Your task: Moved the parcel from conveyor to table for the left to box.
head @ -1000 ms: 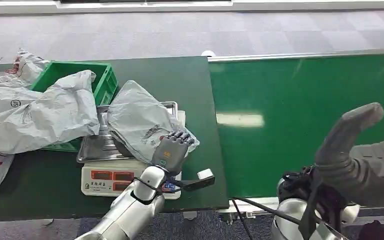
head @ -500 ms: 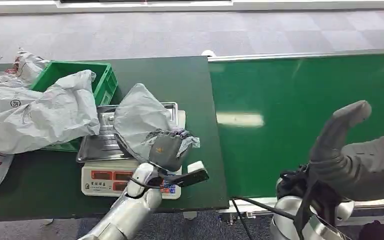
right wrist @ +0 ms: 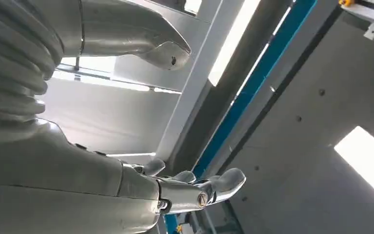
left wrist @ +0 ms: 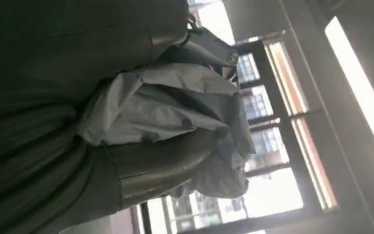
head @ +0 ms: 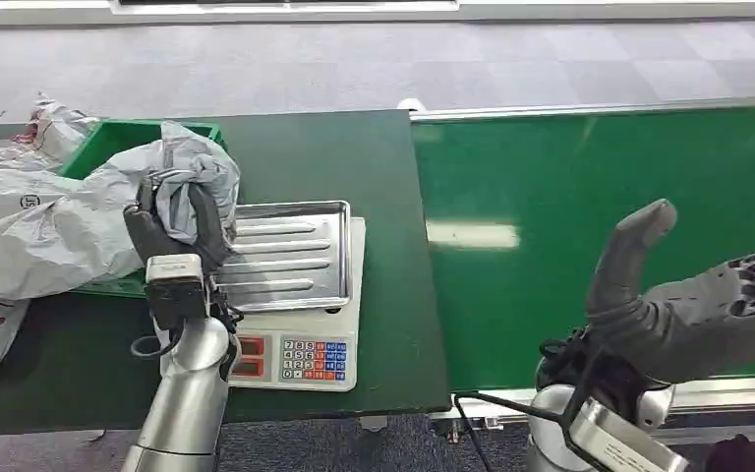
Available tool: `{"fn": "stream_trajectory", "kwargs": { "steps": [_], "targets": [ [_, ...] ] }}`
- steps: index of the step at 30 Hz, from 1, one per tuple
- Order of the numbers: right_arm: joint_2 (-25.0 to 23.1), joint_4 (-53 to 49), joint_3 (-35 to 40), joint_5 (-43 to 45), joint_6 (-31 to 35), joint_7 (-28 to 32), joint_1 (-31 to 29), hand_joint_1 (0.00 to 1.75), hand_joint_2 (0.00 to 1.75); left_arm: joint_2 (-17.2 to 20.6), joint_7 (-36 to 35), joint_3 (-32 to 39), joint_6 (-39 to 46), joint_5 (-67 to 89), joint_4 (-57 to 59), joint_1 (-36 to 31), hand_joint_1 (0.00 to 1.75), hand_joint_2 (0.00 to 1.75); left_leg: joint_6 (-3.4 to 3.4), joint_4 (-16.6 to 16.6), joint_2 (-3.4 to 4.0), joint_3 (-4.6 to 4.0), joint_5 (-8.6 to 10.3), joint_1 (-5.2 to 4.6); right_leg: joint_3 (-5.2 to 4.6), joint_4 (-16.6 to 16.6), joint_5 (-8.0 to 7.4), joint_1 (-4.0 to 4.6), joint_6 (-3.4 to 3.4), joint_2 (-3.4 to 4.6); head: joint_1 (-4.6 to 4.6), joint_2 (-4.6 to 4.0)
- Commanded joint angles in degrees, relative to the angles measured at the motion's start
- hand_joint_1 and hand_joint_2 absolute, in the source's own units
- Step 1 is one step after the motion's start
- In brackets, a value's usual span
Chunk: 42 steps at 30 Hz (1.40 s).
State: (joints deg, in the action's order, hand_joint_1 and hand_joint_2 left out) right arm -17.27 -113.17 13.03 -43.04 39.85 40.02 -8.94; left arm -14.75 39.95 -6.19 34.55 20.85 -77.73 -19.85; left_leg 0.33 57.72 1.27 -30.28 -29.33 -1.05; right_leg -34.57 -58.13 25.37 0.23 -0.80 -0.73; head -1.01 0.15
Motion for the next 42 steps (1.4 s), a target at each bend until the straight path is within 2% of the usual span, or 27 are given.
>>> {"fn": "stream_trajectory", "kwargs": {
  "steps": [1, 3, 7, 9, 10, 11, 12, 14, 15, 17, 18, 19, 20, 21, 22, 23, 25, 26, 27, 29, 33, 34, 35, 36, 38, 42],
  "targets": [
    [-2.73, 9.39, 2.54, 2.15, 0.15, -0.02, 2.67, 0.0, 1.75, -0.84, 0.05, 15.03, 5.45, 25.24, -23.98, -9.68, 1.75, 1.75, -0.14, 0.03, 0.18, -0.04, -0.06, 0.12, -0.09, 0.01, -0.03, 0.09, 0.01, 0.26, 0.0, 0.0],
    [-2.73, 9.76, 2.75, 2.3, 0.15, -0.02, 2.47, 0.0, 1.75, -1.18, 0.05, 15.72, 5.45, 28.72, -25.11, -11.0, 1.75, 1.75, -0.15, 0.08, 0.01, -0.11, -0.03, 0.16, -0.09, 0.01, -0.03, 0.14, 0.0, 0.12, 0.02, 0.0],
    [-2.73, 11.61, 3.75, 2.86, 0.15, -0.02, 1.53, 0.0, 1.75, -1.73, 0.05, 18.83, 5.45, 45.45, -25.65, -18.83, 1.75, 1.75, -0.14, 0.01, 0.02, 0.01, -0.02, 0.11, -0.02, 0.03, -0.03, 0.08, 0.01, 0.16, 0.0, 0.0],
    [-2.73, 11.94, 3.65, 2.82, 0.15, -0.02, 1.37, 0.0, 1.75, -2.26, 0.05, 19.58, 5.45, 46.44, -24.52, -20.16, 1.75, 1.75, -0.16, 0.03, -0.07, -0.02, 0.0, 0.12, -0.02, 0.02, -0.03, 0.09, 0.02, 0.09, 0.0, 0.0],
    [-2.73, 11.15, 4.1, 1.88, 0.09, -1.05, 2.18, 0.0, 1.75, 1.74, 0.05, 21.53, 5.45, 43.88, -20.25, -23.05, 1.75, 1.75, -0.19, -0.04, -0.09, 0.04, 0.02, 0.13, 0.04, 0.08, -0.04, 0.1, 0.03, 0.1, 0.0, 0.0],
    [-2.73, 11.15, 4.1, 1.88, 0.09, -1.05, 2.18, 0.0, 1.75, 1.74, 0.05, 21.53, 5.45, 43.88, -20.25, -23.05, 1.75, 1.75, -0.16, -0.06, -0.14, 0.08, 0.02, 0.07, 0.08, 0.06, -0.01, 0.04, 0.03, 0.02, 0.0, 0.0],
    [-2.73, 12.23, 3.42, 2.87, 0.15, -0.02, 1.8, 0.0, 1.75, -1.73, 0.05, 21.27, 5.45, 47.41, -20.61, -22.24, 1.75, 1.75, -0.12, -0.05, -0.08, 0.1, 0.03, 0.05, 0.07, 0.03, -0.01, 0.03, 0.0, 0.05, 0.0, 0.0],
    [-2.73, 12.2, 2.77, 3.06, 0.15, -0.02, 1.82, 0.0, 1.75, -2.81, 0.05, 22.53, 5.45, 49.54, -14.59, -22.65, 1.75, 1.75, -0.14, -0.14, -0.17, 0.18, 0.05, 0.06, 0.19, 0.12, -0.01, 0.02, 0.03, -0.01, 0.0, 0.0],
    [-2.73, 10.96, 1.4, 2.63, 0.15, -0.02, 2.37, 0.0, 1.75, -2.9, -3.17, 22.75, 5.45, 60.26, 1.73, -25.57, 1.75, 1.75, -0.1, -0.11, -0.18, 0.2, 0.05, 0.05, 0.19, 0.1, 0.0, 0.02, 0.01, -0.06, 0.02, 0.0],
    [-2.73, 10.96, 1.4, 2.63, 0.15, -0.02, 2.37, 0.0, 1.75, -2.9, -3.17, 22.75, 5.45, 60.26, 1.73, -25.57, 1.75, 1.75, -0.13, -0.17, -0.58, 0.34, 0.13, 0.04, 0.38, 0.14, 0.07, 0.02, 0.02, -0.46, -0.02, 0.0],
    [-2.73, 10.96, 1.4, 2.63, 0.15, -0.02, 2.37, 0.0, 1.75, -2.9, -3.17, 22.75, 5.45, 60.26, 1.73, -25.57, 1.75, 1.75, -0.09, -0.11, -0.52, 0.3, 0.11, 0.01, 0.28, 0.1, 0.06, 0.02, 0.03, -0.4, 0.0, 0.0],
    [-2.73, 10.53, 1.12, 2.53, 0.15, -0.02, 2.59, 0.0, 1.75, -2.78, -7.68, 21.65, 5.45, 66.05, 8.93, -26.77, 1.75, 1.75, -0.14, -0.2, -0.65, 0.31, 0.17, 0.03, 0.33, 0.21, 0.01, 0.03, 0.05, -0.45, 0.0, 0.0],
    [-2.73, 9.73, 0.38, 2.33, 0.15, -0.02, 2.86, 0.0, 1.75, 0.74, -17.41, 17.22, 5.45, 69.15, 23.33, -31.68, 1.75, 1.75, -0.11, -0.16, -0.63, 0.33, 0.16, -0.01, 0.38, 0.15, 0.01, 0.01, 0.04, -0.44, 0.02, 0.0],
    [-2.73, 9.54, 0.75, 2.31, 0.15, -0.02, 3.06, 0.0, 1.75, 2.57, -23.24, 12.45, 5.45, 69.15, 35.65, -34.58, 1.75, 1.75, -0.13, -0.01, -0.83, 0.21, 0.18, 0.06, 0.39, 0.07, 0.04, 0.06, 0.01, -0.66, 0.02, 0.0],
    [-2.73, 9.45, 0.89, 2.38, 0.15, -0.02, 3.37, 0.0, 1.75, 3.64, -30.55, 9.13, 1.41, 69.15, 44.65, -37.45, 1.75, 1.75, -0.19, -0.1, -1.11, 0.17, 0.3, 0.07, 0.43, 0.16, 0.0, 0.05, 0.03, -0.91, 0.0, 0.0],
    [-2.73, 9.36, 1.08, 2.33, 0.15, -0.02, 3.52, 0.0, 1.75, 4.49, -32.74, 6.38, 1.3, 69.15, 46.83, -38.33, 1.75, 1.75, -0.17, -0.11, -1.0, 0.24, 0.28, 0.03, 0.37, 0.14, 0.01, 0.03, -0.03, -0.87, -0.02, 0.0],
    [-2.73, 9.36, 1.08, 2.33, 0.15, -0.02, 3.52, 0.0, 1.75, 4.49, -32.74, 6.38, 1.3, 69.15, 46.83, -38.33, 1.75, 1.75, -0.04, -0.05, -0.82, 0.29, 0.26, -0.09, 0.36, 0.08, -0.02, 0.03, -0.03, -0.68, 0.04, 0.0],
    [-2.73, 9.36, 1.08, 2.33, 0.15, -0.02, 3.52, 0.0, 1.75, 4.49, -32.74, 6.38, 1.3, 69.15, 46.83, -38.33, 1.75, 1.75, -0.1, -0.12, -0.98, 0.25, 0.36, -0.07, 0.37, 0.17, -0.08, 0.05, -0.02, -0.79, 0.0, 0.0],
    [-2.73, 9.36, 1.08, 2.33, 0.15, -0.02, 3.52, 0.0, 1.75, 4.49, -32.74, 6.38, 1.3, 69.15, 46.83, -38.33, 1.75, 1.75, -0.1, 0.0, -0.57, 0.16, 0.25, -0.02, 0.22, 0.11, -0.14, 0.09, -0.02, -0.39, 0.0, 0.0],
    [-2.73, 9.28, 1.42, 2.3, 0.15, -0.02, 3.75, 0.0, 1.75, 4.8, -34.57, 7.62, -0.67, 67.86, 50.46, -38.98, 1.75, 1.75, -0.13, -0.1, -0.33, 0.2, 0.24, 0.01, 0.23, 0.18, -0.25, 0.01, 0.0, -0.17, 0.0, 0.0],
    [-2.73, 8.78, 1.7, 2.3, 0.15, -0.02, 4.49, 0.0, 1.75, 7.37, -49.04, 4.25, 0.11, 69.15, 57.54, -40.9, 1.75, 1.75, -0.14, -0.1, -0.12, 0.26, 0.22, -0.04, 0.19, 0.11, -0.2, -0.05, -0.04, 0.0, 0.02, 0.0],
    [-2.73, 8.68, 1.68, 2.3, 0.15, -0.02, 4.59, 0.0, 1.75, 8.55, -54.77, -0.56, -1.56, 69.15, 59.06, -41.58, 1.75, 1.75, -0.12, -0.07, -0.08, 0.21, 0.22, -0.03, 0.14, 0.08, -0.22, -0.04, -0.05, 0.03, 0.0, 0.0],
    [-2.73, 8.79, 1.86, 2.33, 0.15, -0.02, 4.62, 0.0, 1.75, 8.92, -56.61, -0.28, -0.42, 69.15, 58.75, -41.35, 1.75, 1.75, -0.18, -0.12, -0.11, 0.23, 0.24, 0.0, 0.15, 0.15, -0.24, -0.01, -0.05, 0.04, 0.0, 0.0],
    [-2.73, 8.98, 2.14, 2.45, 0.15, -0.02, 4.71, 0.0, 1.75, 10.65, -64.25, -3.26, -1.76, 69.15, 60.15, -41.79, 1.75, 1.75, -0.11, -0.03, -0.05, 0.12, 0.22, -0.03, 0.03, 0.06, -0.23, -0.02, -0.06, 0.06, 0.0, 0.0],
    [-2.73, 9.05, 2.37, 2.41, 0.15, -0.02, 4.8, 0.0, 1.75, 11.7, -67.51, -3.79, -3.72, 69.15, 61.44, -42.05, 1.75, 1.75, -0.14, -0.08, 0.02, 0.12, 0.23, -0.03, -0.01, 0.09, -0.26, -0.02, -0.06, 0.15, 0.0, 0.0],
    [-2.73, 9.05, 2.37, 2.41, 0.15, -0.02, 4.8, 0.0, 1.75, 11.7, -67.51, -3.79, -3.72, 69.15, 61.44, -42.05, 1.75, 1.75, -0.2, -0.16, -0.03, 0.14, 0.25, 0.05, 0.04, 0.19, -0.27, 0.06, -0.03, 0.16, 0.0, 0.0]
  ]
}}
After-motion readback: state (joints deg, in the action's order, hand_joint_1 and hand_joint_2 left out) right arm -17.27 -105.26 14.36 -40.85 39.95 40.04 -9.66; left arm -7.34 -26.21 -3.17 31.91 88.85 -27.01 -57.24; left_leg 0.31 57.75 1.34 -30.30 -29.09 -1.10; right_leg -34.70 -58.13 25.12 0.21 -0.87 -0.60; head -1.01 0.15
